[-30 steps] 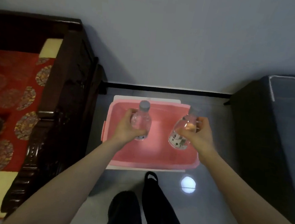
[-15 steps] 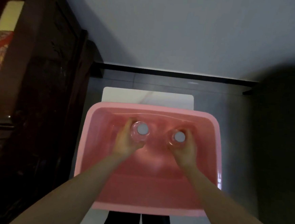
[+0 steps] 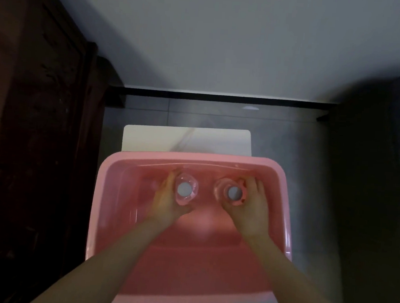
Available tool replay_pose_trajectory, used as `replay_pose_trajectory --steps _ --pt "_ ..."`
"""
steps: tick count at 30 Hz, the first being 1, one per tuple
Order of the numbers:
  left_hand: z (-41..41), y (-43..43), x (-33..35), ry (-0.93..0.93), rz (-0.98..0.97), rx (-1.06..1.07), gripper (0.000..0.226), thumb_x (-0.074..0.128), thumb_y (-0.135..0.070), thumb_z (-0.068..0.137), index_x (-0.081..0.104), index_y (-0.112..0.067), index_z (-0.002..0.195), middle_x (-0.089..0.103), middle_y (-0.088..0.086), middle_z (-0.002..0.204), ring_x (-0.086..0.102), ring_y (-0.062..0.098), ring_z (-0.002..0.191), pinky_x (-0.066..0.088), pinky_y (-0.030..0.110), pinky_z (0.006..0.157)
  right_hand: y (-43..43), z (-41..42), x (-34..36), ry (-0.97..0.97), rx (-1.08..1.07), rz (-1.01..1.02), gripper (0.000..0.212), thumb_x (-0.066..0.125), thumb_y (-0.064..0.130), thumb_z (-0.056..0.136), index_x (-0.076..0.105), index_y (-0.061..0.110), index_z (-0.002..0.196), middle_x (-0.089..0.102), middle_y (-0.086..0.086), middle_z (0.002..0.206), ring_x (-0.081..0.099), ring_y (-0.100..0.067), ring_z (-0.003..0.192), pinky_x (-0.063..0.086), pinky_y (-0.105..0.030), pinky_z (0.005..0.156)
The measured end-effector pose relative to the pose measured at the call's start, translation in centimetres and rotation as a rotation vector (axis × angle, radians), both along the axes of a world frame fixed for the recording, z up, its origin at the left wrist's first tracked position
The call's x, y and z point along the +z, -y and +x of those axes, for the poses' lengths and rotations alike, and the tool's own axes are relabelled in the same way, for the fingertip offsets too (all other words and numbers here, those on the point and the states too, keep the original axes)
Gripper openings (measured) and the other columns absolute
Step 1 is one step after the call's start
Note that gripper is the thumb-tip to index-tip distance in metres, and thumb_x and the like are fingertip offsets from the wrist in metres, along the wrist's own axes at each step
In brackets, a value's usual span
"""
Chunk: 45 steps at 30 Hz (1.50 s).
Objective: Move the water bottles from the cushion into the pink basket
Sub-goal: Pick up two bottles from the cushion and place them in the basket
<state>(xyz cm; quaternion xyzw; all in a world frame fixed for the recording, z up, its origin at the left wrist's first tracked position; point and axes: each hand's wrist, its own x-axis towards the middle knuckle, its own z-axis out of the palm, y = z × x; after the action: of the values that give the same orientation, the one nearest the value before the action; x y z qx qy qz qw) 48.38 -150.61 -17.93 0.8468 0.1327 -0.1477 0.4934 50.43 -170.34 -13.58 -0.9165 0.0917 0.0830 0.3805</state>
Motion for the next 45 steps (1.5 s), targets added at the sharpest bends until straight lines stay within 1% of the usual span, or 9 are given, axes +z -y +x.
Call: replay_pose_trajectory --steps 5,14,18,21,28,33,37,40,45 --pt "-0.5 -0.1 3.2 0.187 0.119 -0.123 0.075 0.085 -0.017 0.058 0.052 -0.024 0.124 0.051 -0.013 0.122 0.049 0.012 0.113 0.036 0.021 0.091 0.8 0.4 3.0 -0.013 0.412 -0.313 0.031 0.07 0.016 0.07 0.063 0.027 0.098 0.054 0.006 0.099 0.055 -0.02 0.089 0.032 -0.024 0.05" --pt "-0.3 1.0 4.7 0.167 0.06 0.025 0.044 0.078 -0.008 0.073 0.062 -0.021 0.113 0.064 -0.021 0.1 0.058 -0.014 0.088 0.041 0.004 0.071 1.3 3.6 4.6 -0.095 0.492 -0.417 0.024 0.056 0.009 0.081 0.064 0.012 0.103 0.06 -0.009 0.106 0.054 -0.031 0.099 0.041 -0.036 0.071" --pt "-0.4 1.5 4.8 0.112 0.1 0.082 0.037 0.073 -0.008 0.078 0.06 -0.029 0.106 0.062 -0.03 0.078 0.06 0.001 0.072 0.045 0.017 0.063 1.5 3.1 4.5 -0.135 0.483 -0.472 0.036 0.055 0.0 0.076 0.06 0.011 0.111 0.056 -0.01 0.118 0.048 -0.032 0.113 0.045 -0.04 0.087" --pt "-0.4 2.4 5.1 0.146 0.091 0.082 0.041 0.074 -0.004 0.077 0.058 -0.034 0.1 0.061 -0.034 0.075 0.059 -0.014 0.073 0.043 0.007 0.063 1.6 3.0 5.0 -0.118 0.479 -0.454 0.033 0.054 0.0 0.076 0.06 0.009 0.108 0.055 -0.011 0.115 0.048 -0.033 0.112 0.046 -0.042 0.087" --pt "1.0 7.0 5.2 0.207 0.038 0.007 0.034 0.071 0.001 0.076 0.063 -0.01 0.107 0.071 -0.002 0.097 0.064 0.011 0.083 0.042 0.007 0.071 3.1 0.8 5.3 0.236 0.583 -0.566 0.047 0.032 0.009 0.068 0.067 0.01 0.1 0.064 -0.006 0.089 0.062 -0.03 0.085 0.053 -0.037 0.083" --pt "1.4 8.6 5.3 0.224 0.053 -0.005 0.036 0.069 0.004 0.075 0.063 -0.012 0.106 0.067 -0.006 0.095 0.058 0.001 0.081 0.035 -0.001 0.072 3.7 0.2 4.6 0.25 0.573 -0.586 0.052 0.032 0.006 0.068 0.068 0.007 0.104 0.067 -0.008 0.096 0.065 -0.03 0.09 0.053 -0.036 0.087" --pt "1.1 8.1 4.7 0.166 0.101 -0.106 0.049 0.072 0.002 0.07 0.058 -0.011 0.115 0.067 0.004 0.105 0.062 0.023 0.096 0.038 0.012 0.078 3.6 -0.2 4.5 0.206 0.559 -0.56 0.056 0.035 0.005 0.065 0.065 0.005 0.112 0.065 -0.007 0.102 0.064 -0.029 0.092 0.053 -0.032 0.081" --pt "0.8 7.1 6.7 0.119 0.094 -0.153 0.059 0.077 -0.011 0.07 0.052 -0.012 0.123 0.063 0.005 0.116 0.057 0.026 0.107 0.041 0.026 0.087 4.0 -0.4 5.0 0.077 0.548 -0.452 0.048 0.054 0.006 0.07 0.06 0.011 0.117 0.06 -0.004 0.112 0.057 -0.028 0.107 0.055 -0.039 0.079" --pt "1.8 1.9 14.8 0.187 0.19 -0.183 0.058 0.068 -0.036 0.083 0.045 -0.02 0.135 0.052 -0.001 0.135 0.047 0.016 0.125 0.033 0.022 0.102 3.6 1.6 10.1 0.039 0.44 -0.284 0.05 0.049 0.019 0.085 0.049 0.009 0.134 0.048 -0.006 0.137 0.043 -0.026 0.129 0.044 -0.039 0.099"
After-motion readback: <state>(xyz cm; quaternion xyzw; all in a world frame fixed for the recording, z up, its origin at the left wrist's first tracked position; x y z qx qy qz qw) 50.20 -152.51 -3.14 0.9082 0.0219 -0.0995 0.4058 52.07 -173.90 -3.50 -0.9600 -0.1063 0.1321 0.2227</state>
